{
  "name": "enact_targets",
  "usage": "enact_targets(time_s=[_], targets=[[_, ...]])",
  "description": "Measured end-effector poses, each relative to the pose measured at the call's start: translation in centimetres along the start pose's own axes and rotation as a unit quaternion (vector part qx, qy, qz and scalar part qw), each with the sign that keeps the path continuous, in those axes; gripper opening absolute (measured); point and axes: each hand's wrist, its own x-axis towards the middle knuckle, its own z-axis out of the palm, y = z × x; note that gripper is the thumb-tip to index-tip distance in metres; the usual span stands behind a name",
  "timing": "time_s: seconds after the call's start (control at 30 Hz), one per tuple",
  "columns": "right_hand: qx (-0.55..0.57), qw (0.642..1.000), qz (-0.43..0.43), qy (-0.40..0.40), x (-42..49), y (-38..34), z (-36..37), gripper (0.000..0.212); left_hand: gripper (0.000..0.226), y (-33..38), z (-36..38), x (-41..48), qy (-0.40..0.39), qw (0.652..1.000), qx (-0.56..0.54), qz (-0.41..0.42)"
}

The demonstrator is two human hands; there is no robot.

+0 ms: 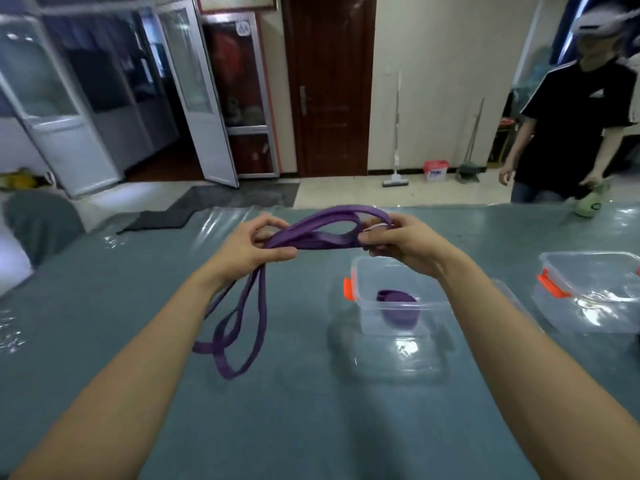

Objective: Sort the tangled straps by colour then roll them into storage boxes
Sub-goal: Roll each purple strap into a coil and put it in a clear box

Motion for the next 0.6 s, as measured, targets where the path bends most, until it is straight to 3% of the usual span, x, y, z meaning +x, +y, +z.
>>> enact_targets(time_s=[0.17,0.3,0.4,0.5,0.6], targets=[[0.111,0.994,-0.006,-0.02,0.6,1.0,0.4,0.034,0.059,-2.3,-0.3,-0.1,0.01,1.0,-0.008,-0.028],[0.129,0.991,0.014,0.025,1.4,2.6,-0.6,0.052,0.051,-4.9,-0.1,-0.1,-0.011,0.997,-0.021,-0.076],[0.087,0.992,0.061,0.062,1.1,5.2,-1.6,0.069,0.045,-6.2,1.7,-0.4,-0.032,0.994,-0.039,-0.101],[0.041,0.987,0.131,0.09,0.4,9.0,-2.2,0.06,0.034,-7.0,4.2,-0.5,-0.017,0.992,-0.071,-0.107],[-0.066,0.967,0.205,0.134,-0.1,12.0,-2.7,0.071,0.04,-7.3,6.6,0.1,0.009,0.989,-0.095,-0.111]])
